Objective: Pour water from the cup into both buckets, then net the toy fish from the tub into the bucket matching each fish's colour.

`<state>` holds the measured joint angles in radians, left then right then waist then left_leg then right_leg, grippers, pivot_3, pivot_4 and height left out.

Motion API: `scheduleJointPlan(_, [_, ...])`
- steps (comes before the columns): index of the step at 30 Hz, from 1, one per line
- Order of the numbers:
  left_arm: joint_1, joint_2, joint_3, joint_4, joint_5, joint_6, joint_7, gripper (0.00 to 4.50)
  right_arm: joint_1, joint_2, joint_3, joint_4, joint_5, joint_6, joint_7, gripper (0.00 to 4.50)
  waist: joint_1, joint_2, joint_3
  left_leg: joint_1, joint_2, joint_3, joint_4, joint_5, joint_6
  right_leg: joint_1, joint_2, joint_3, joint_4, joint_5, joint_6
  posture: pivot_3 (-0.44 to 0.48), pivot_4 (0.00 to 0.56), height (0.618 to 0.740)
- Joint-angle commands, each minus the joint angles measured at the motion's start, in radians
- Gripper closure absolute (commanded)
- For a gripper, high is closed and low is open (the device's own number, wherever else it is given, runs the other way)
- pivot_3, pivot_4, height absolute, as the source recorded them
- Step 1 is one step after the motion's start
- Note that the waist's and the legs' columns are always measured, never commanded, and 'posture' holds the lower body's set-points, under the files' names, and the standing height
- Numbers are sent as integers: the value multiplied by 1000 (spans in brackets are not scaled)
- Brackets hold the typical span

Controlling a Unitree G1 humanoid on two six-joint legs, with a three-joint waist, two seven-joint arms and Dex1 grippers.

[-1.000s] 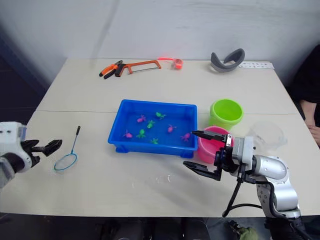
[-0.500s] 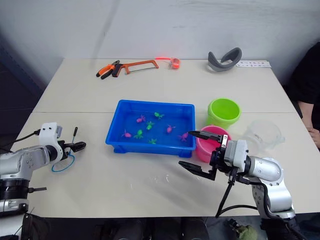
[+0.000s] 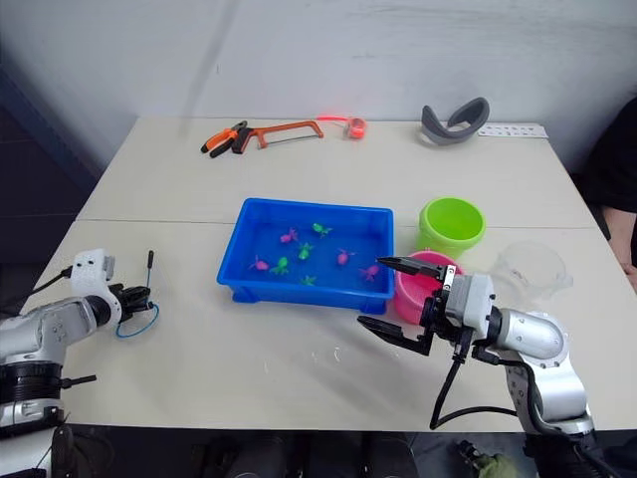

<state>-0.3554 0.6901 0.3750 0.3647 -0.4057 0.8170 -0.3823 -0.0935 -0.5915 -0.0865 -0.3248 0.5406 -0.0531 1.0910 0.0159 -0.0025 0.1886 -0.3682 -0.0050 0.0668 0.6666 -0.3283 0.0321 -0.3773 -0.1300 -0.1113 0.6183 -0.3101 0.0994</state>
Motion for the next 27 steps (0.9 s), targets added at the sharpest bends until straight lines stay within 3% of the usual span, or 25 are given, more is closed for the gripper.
scheduleJointPlan(1, [56, 88, 54, -139, -62, -253, -312, 4427, -29, -38, -39, -90, 63, 79, -41, 0, -1, -2, 1, 0, 0, 0, 0, 0, 0, 0, 0, 0, 0, 0, 0, 0, 150, 740])
scheduleJointPlan(5, [113, 170, 79, -268, -141, -426, -625, 4427, -89, -91, -34, -133, 128, 192, -51, 0, -4, -4, 3, -2, 1, -1, 0, -1, -1, -1, -1, 0, -6, 0, 0, 0, 150, 740])
scheduleJointPlan(11, [-10, 329, -93, -406, -163, -408, -894, 4427, -261, -177, 26, -185, 192, 520, -178, 0, -4, 2, 6, -2, 1, -1, -1, -1, 0, -1, -1, -1, -8, 0, -1, 0, 150, 740])
scheduleJointPlan(14, [-113, 340, -193, -462, -167, -380, -958, 4427, -346, -205, 44, -204, 282, 702, -228, 0, -4, 2, 7, -3, 1, -2, -1, -1, 0, -2, -1, -1, -7, 0, -1, 0, 150, 740])
scheduleJointPlan(21, [-333, 265, -507, -523, 49, -450, -987, 4427, -492, -248, 103, -179, 368, 954, -230, 0, -10, 2, 7, -8, 0, -1, 0, 0, 4, -2, 1, -4, -6, 0, 0, 0, 150, 740])
scheduleJointPlan(27, [-383, 148, -599, -540, 100, -463, -947, 4427, -516, -224, 148, -194, 334, 987, -249, 0, -13, 1, 8, -9, 0, 0, 1, 0, 5, -3, 3, -5, -6, 0, 1, 0, 150, 740])
